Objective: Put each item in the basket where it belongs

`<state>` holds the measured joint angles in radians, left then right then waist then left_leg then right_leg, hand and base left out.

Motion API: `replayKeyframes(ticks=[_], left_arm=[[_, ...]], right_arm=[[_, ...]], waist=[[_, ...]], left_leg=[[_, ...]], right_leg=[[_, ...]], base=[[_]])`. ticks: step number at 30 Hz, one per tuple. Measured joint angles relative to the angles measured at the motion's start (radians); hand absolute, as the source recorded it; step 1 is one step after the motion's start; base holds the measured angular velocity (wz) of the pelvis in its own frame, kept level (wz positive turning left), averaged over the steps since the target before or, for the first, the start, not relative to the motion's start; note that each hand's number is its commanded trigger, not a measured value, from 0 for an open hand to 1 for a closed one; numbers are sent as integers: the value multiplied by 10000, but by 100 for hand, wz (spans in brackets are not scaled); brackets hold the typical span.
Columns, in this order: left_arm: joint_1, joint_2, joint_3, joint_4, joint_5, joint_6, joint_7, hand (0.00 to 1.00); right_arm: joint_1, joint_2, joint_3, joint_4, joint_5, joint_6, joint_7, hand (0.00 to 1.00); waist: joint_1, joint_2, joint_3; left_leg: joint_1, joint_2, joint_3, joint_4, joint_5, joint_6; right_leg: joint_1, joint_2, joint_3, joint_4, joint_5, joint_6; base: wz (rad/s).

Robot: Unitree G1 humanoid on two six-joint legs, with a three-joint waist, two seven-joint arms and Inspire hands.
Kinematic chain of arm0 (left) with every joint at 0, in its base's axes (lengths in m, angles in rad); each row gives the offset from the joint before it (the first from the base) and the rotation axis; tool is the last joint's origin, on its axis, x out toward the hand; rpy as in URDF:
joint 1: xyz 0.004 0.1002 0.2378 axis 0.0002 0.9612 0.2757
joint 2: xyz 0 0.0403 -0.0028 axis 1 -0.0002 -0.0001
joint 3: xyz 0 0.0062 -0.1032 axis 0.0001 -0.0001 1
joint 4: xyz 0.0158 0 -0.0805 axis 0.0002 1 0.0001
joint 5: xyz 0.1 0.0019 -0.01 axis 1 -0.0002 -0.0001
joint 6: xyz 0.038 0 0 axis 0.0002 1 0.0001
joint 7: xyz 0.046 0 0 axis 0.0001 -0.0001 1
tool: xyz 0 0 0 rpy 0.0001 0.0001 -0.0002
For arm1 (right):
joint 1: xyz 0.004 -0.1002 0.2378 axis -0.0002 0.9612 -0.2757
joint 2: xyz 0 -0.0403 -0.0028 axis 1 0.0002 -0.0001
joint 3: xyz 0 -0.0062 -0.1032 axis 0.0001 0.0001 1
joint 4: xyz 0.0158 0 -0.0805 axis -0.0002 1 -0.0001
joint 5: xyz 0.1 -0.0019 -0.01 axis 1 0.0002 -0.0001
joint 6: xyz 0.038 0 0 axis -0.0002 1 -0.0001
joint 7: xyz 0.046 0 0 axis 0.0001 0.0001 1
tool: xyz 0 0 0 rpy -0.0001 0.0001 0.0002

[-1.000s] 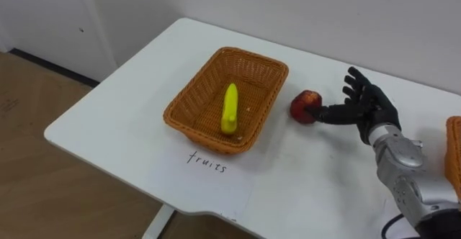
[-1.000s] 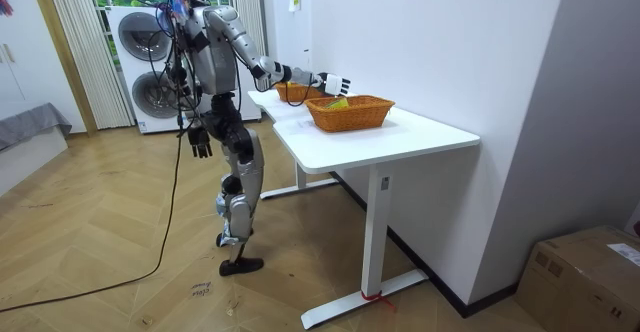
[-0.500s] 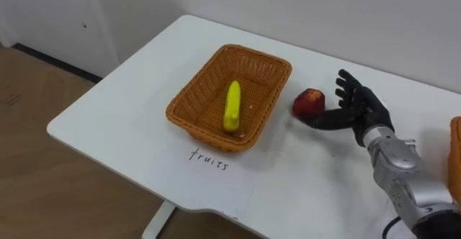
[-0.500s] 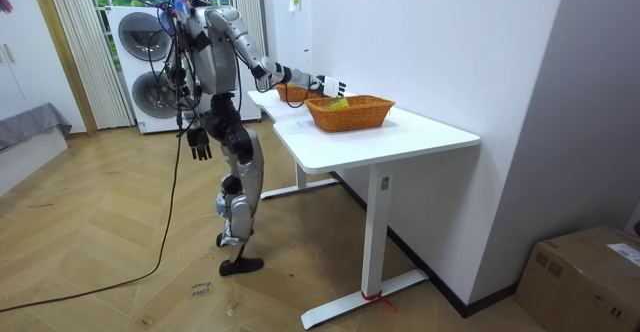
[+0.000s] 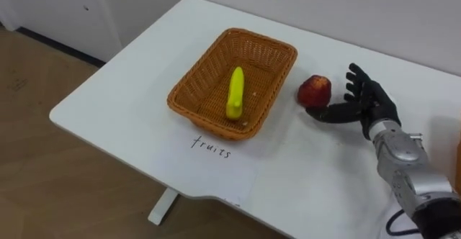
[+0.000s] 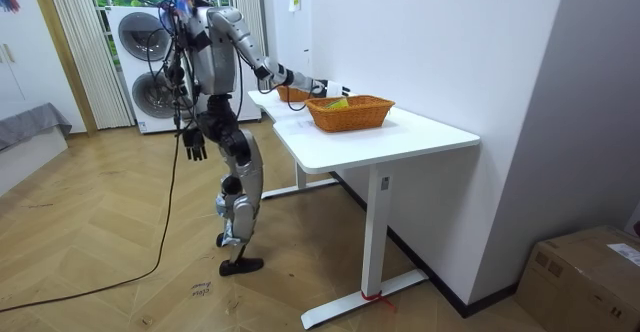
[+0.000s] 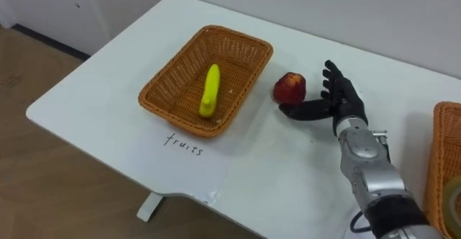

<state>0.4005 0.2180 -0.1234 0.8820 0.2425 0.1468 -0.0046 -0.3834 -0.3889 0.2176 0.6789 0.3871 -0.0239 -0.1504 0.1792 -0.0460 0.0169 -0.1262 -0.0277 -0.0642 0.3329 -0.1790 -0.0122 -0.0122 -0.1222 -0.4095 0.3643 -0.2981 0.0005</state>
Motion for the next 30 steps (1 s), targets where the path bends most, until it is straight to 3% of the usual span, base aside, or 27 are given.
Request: replayKeyframes(ticks=[9, 19, 28, 30], left_arm=[[-327, 48, -4, 36, -592, -247, 4, 0], [-656, 88, -43, 381, -1166, -394, 20, 0], [-1263, 128, -464, 1129, -1318, -497, 271, 0], [-1364, 241, -676, 1191, -1320, -685, 439, 0]], right_arm=[[-126, -41, -1, 378, -73, -566, -7, 0], [-636, -37, -18, 538, -630, -713, -476, 0], [-927, -75, 463, 530, -1419, -720, -791, 0], [-983, -82, 698, 496, -1672, -720, -788, 0]], waist=[[65, -180, 49], [106, -91, 100], [434, -155, 110], [487, -184, 113]], left_leg=[[-416, 90, 24, 135, 16, -27], [-770, 166, 93, 126, 53, -84], [-925, 171, 369, 133, 69, -91], [-958, 170, 398, 135, 77, -78]], right_leg=[[-315, 37, 3, -31, 35, -60], [-638, 161, 34, -24, 79, -133], [-1140, 57, 374, 365, 17, -187], [-1221, 28, 416, 412, 13, -185]], base=[[0], [-2], [-10], [-4]])
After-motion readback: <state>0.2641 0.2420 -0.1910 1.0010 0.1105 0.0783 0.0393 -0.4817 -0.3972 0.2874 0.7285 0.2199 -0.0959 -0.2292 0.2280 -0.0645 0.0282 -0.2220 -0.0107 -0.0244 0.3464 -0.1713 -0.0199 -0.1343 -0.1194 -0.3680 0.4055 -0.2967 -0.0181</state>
